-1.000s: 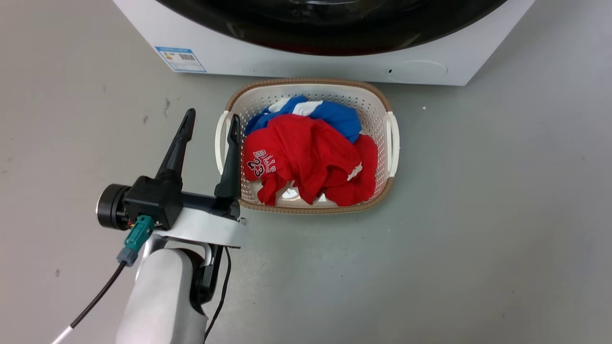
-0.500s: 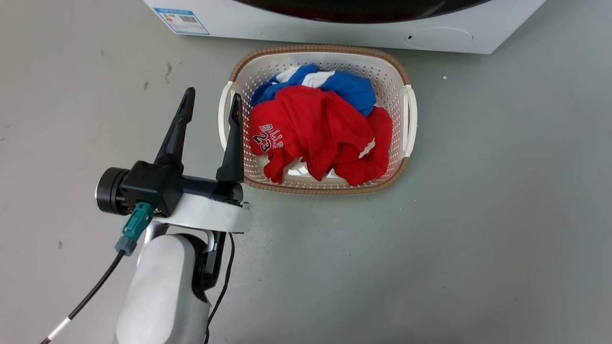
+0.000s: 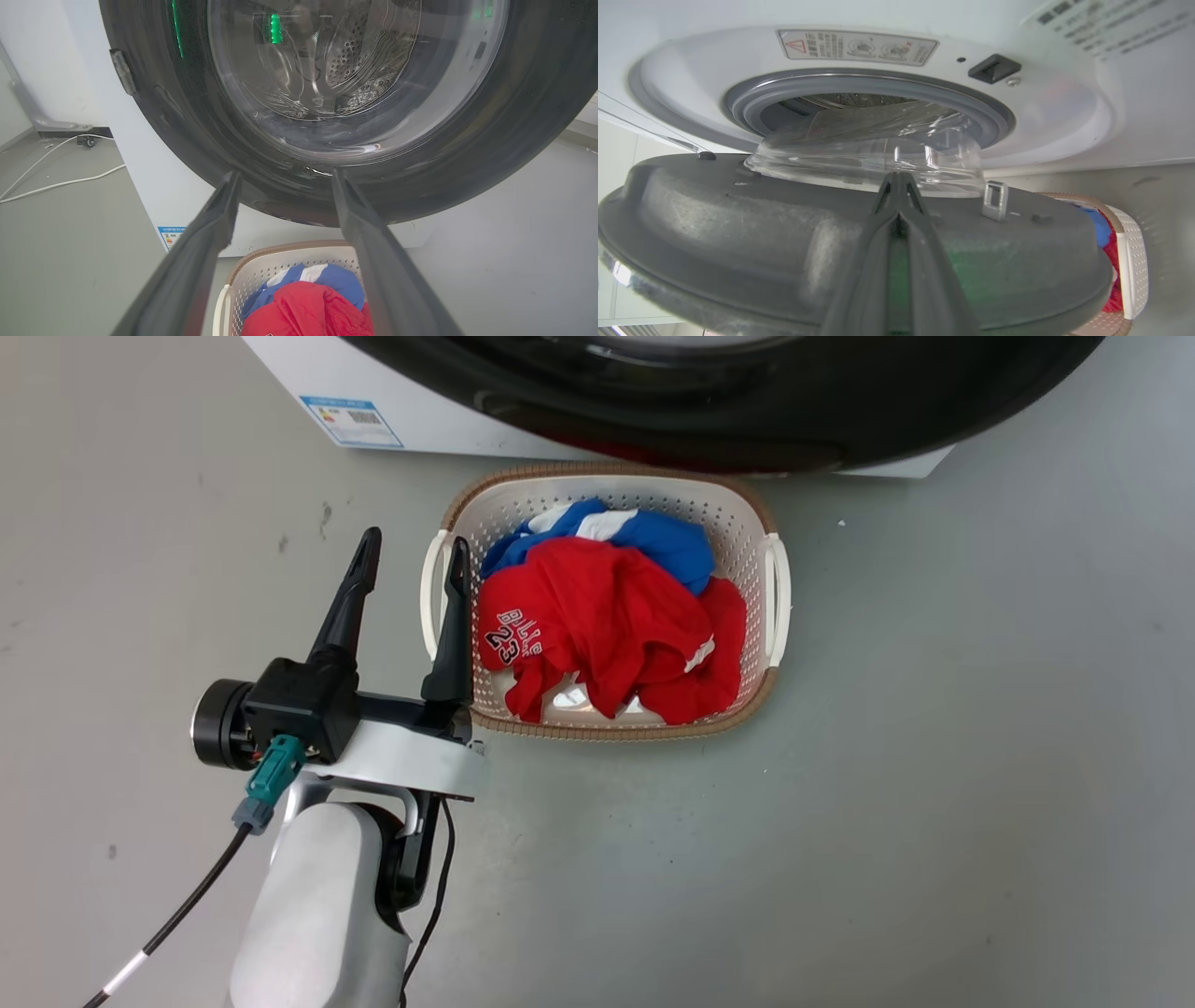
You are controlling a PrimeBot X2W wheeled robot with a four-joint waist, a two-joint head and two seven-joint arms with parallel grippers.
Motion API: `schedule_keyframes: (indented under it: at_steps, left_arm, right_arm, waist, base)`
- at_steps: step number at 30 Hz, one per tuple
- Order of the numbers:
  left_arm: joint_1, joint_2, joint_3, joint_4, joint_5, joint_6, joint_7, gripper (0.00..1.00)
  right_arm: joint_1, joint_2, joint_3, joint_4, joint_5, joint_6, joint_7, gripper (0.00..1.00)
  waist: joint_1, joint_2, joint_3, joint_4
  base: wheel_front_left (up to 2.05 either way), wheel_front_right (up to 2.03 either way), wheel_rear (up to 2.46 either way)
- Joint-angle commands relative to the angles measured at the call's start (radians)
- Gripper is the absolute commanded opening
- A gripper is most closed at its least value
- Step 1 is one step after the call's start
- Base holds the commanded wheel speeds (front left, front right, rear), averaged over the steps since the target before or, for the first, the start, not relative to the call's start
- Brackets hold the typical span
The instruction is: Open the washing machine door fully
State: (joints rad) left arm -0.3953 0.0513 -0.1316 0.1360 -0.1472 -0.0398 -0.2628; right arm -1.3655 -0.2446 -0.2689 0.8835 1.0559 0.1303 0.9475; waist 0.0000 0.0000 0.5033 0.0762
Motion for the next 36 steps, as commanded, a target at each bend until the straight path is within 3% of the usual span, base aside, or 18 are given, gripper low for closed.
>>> schedule_keyframes:
  at_steps: [1,15,23,32,36]
  left_arm:
    - [0.009,-0.001,0.003,0.003,0.002,0.001,-0.003,1.00]
    - [0.103,-0.001,-0.012,0.055,-0.006,-0.017,-0.003,1.00]
    - [0.148,-0.001,-0.031,0.078,-0.015,-0.019,-0.003,1.00]
    - [0.187,-0.001,-0.038,0.100,-0.009,-0.029,-0.003,1.00]
    - [0.201,-0.001,-0.039,0.109,-0.005,-0.034,-0.003,1.00]
  right_arm:
    - [0.028,0.041,0.016,-0.013,0.012,0.001,0.026,0.00]
    - [0.356,0.110,0.059,-0.197,0.060,0.002,0.181,0.00]
    - [0.500,0.166,0.093,-0.269,0.073,0.002,0.216,0.00]
    - [0.647,0.197,0.193,-0.367,0.139,0.002,0.245,0.00]
    - [0.704,0.199,0.291,-0.414,0.238,0.002,0.217,0.00]
  waist:
    - [0.0000,0.0000,-0.020,-0.008]
    - [0.0000,0.0000,-0.211,-0.012]
    - [0.0000,0.0000,-0.278,-0.013]
    - [0.0000,0.0000,-0.336,-0.014]
    - [0.0000,0.0000,-0.359,-0.013]
  base:
    - [0.00,0.00,0.00]
    - [0.00,0.00,0.00]
    - [0.00,0.00,0.00]
    - [0.00,0.00,0.00]
    - [0.00,0.00,0.00]
